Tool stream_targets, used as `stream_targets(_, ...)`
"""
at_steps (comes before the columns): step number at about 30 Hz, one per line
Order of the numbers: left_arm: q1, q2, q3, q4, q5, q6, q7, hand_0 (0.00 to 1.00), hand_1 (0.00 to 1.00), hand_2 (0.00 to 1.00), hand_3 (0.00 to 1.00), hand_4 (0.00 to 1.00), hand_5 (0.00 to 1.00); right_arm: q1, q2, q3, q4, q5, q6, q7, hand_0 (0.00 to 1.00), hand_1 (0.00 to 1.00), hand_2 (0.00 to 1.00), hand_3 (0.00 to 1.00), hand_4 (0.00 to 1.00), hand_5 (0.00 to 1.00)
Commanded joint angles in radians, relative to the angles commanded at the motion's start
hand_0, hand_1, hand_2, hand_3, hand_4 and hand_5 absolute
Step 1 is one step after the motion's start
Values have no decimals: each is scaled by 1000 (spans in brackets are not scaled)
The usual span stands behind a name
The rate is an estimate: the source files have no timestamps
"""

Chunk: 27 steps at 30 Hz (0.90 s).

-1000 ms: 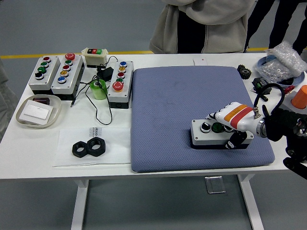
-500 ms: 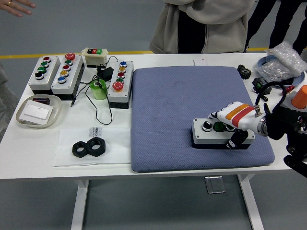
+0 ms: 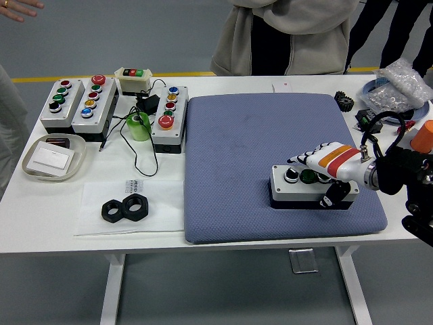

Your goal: Pick up the button,place it on the desk,press the button,press the button

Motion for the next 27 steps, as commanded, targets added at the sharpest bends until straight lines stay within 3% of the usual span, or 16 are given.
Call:
stream_targets(4,0,0,0,0,-1,0,0,702,833,891,827,641,998,-5,-6,17,16,6,23,-7,944,820,956,998,957,148)
stream_targets(11,0,0,2,0,-2,0,0,702,833,892,827,641,998,-25,-32,102,81,56,111,-34,956,833,959,998,971,169)
stream_targets(12,0,0,2,0,-2,0,0,702,833,891,827,641,998,-30,-38,123,96,83,134,-42,973,853,967,998,990,224)
stream_targets(16,1,-1,-1,0,2,1,1,702,833,891,827,641,998,-62,-57,219,153,182,156,-54,973,853,967,998,990,224)
stream_targets(18,2,-1,-2,0,3,1,2,702,833,893,827,641,998,-80,-66,261,174,232,138,-55,978,862,968,998,996,273)
stream_targets(21,4,-1,-4,1,7,1,3,702,833,893,827,641,998,-106,-81,312,199,335,72,-75,978,862,968,998,996,273)
stream_targets(23,6,-1,-8,1,12,2,4,702,833,893,827,641,998,-126,-92,349,214,419,-12,-100,978,862,968,998,996,273)
stream_targets(24,7,-1,-9,1,14,2,4,701,834,892,827,641,998,-133,-96,360,218,461,-56,-104,865,770,878,998,856,419)
stream_targets(27,10,-2,-13,2,20,2,6,701,834,892,827,641,998,-154,-114,396,228,557,-149,-120,865,770,878,998,856,419)
